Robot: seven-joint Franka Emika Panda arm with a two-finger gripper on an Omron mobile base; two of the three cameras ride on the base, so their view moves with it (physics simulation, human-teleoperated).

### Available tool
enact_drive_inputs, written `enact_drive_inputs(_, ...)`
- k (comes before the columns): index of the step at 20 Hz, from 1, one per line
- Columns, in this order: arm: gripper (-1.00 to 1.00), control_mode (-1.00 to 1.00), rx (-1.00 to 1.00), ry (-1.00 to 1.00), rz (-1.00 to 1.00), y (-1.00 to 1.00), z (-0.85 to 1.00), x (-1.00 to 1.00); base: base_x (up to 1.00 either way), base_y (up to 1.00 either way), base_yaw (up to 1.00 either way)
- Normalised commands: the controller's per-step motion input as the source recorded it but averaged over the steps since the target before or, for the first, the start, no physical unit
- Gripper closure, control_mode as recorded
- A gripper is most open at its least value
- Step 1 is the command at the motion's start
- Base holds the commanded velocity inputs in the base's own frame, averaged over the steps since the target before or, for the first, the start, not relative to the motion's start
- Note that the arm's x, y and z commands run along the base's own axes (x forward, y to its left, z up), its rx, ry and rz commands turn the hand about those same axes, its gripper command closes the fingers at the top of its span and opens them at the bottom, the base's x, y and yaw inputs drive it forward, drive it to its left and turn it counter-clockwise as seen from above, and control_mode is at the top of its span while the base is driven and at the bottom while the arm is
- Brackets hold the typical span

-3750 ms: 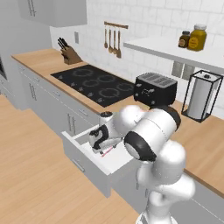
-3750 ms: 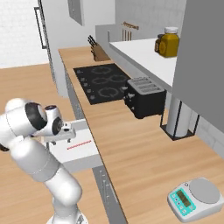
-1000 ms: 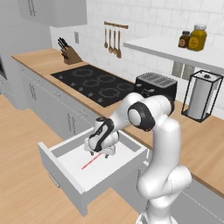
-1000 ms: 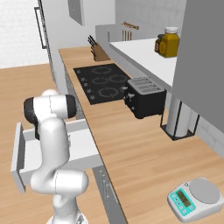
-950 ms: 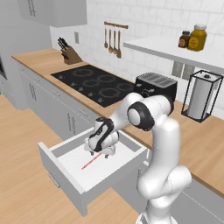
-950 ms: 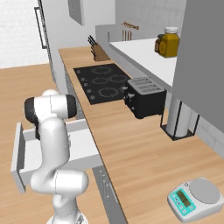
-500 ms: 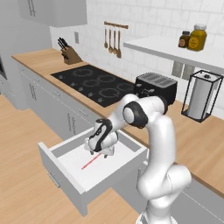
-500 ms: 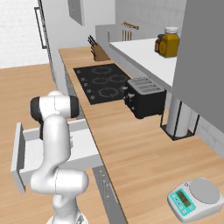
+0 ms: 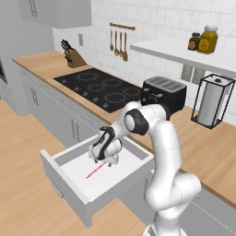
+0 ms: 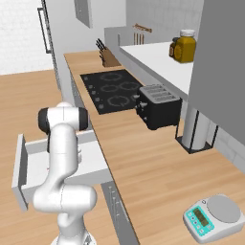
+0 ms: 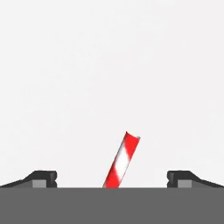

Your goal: Take a straw from the drawer in front and place it inside the glass cup on the dining counter.

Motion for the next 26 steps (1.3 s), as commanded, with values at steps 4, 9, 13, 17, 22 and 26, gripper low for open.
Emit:
enact_drive_inputs(4, -1.0, -1.0, -0.01, 0.05, 0.0, 0.11, -0.4, 0.18, 0.0, 0.0, 0.0)
enact_drive_inputs(9, -1.0, -1.0, -0.04, 0.04, 0.0, 0.18, -0.54, 0.07, 0.0, 0.0, 0.0)
enact_drive_inputs(13, 1.0, -1.0, -0.06, 0.0, 0.0, 0.11, -0.52, -0.16, 0.0, 0.0, 0.0)
enact_drive_inputs(17, 1.0, -1.0, -0.09, -0.15, 0.0, 0.0, -0.42, -0.46, 0.0, 0.0, 0.0)
enact_drive_inputs(22, 1.0, -1.0, -0.06, -0.16, 0.0, 0.0, -0.29, -0.34, 0.0, 0.0, 0.0)
enact_drive_inputs(26, 1.0, -1.0, -0.01, -0.19, 0.0, -0.03, 0.11, -0.37, 0.0, 0.0, 0.0)
